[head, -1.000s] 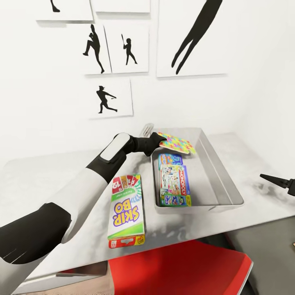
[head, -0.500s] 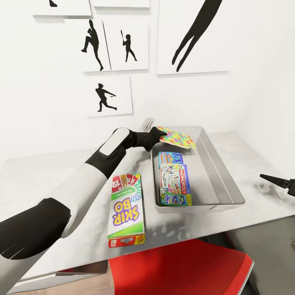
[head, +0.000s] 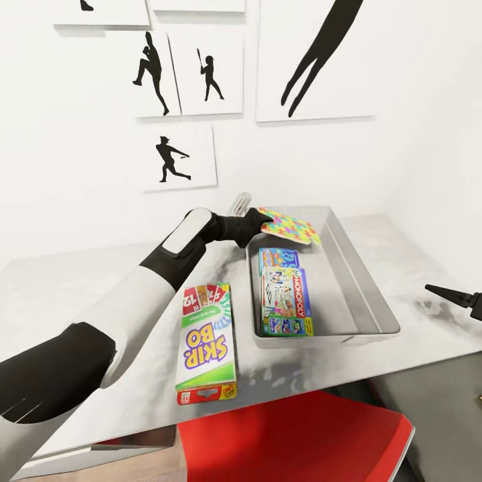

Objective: Put all the toys in the child's room - the three board games (two on the bed and one on the table), the two jigsaw puzzles on the table, and the tennis ball on the table - inside the toy box on the table in the child's room.

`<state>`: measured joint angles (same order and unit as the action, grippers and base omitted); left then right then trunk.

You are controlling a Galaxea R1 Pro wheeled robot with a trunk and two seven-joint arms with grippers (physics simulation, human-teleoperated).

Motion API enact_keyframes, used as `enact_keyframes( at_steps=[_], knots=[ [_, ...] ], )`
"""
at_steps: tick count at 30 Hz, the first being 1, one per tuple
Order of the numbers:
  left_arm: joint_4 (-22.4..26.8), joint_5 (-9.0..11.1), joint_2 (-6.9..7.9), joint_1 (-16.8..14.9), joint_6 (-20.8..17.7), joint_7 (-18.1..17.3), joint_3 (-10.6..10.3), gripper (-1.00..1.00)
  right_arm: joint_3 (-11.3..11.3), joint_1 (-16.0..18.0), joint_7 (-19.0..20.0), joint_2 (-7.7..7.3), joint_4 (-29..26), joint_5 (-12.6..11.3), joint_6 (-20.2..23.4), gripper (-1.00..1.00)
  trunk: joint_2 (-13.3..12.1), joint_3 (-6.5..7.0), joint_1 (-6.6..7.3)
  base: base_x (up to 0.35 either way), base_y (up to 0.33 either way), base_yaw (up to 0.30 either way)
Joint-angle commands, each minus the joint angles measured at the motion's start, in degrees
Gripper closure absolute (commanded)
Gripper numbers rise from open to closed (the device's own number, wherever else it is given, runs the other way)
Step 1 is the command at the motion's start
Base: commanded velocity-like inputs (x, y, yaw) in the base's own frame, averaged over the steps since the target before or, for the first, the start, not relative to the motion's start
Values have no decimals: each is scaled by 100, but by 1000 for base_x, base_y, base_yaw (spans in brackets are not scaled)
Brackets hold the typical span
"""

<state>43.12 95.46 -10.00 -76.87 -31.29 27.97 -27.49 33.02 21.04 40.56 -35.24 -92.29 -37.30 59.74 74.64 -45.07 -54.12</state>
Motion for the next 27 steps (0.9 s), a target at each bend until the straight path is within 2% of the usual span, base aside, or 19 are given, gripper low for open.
enact_keyframes(
  at_steps=[1, 5, 9, 10, 12, 19, 27],
  knots=[
    [3, 54, 0, -9, -3, 45, -2, 100, 7, 6, 40, -1, 0, 29, 26, -100, 3, -5, 0, 0, 0, 0],
    [-2, 95, 0, -55, -22, 23, -2, 100, 10, 6, 40, -1, 0, 29, 26, -100, 3, -5, 0, 0, 0, 0],
    [-4, 321, 0, -105, -30, 20, -2, 100, 11, 6, 40, -1, -1, 25, 26, -100, 3, -5, 0, 0, 0, -7],
    [-5, 444, 0, -124, -32, 26, -2, 100, 11, 6, 40, -1, 0, 26, 26, -100, 3, -5, 0, 0, 0, -121],
    [-4, 495, 0, -131, -33, 28, -2, 100, 11, 6, 40, -1, -2, 24, 26, -100, 3, -5, 0, 0, 0, -166],
    [1, 564, 1, -140, -35, 32, -2, 100, 15, 6, 40, -1, 0, 22, 26, -100, 3, -5, 0, 0, 0, -181],
    [-4, 582, 5, -143, -30, 38, -2, 100, 19, 6, 40, -1, 0, 22, 26, -100, 3, -5, 0, 0, 0, -57]
  ],
)
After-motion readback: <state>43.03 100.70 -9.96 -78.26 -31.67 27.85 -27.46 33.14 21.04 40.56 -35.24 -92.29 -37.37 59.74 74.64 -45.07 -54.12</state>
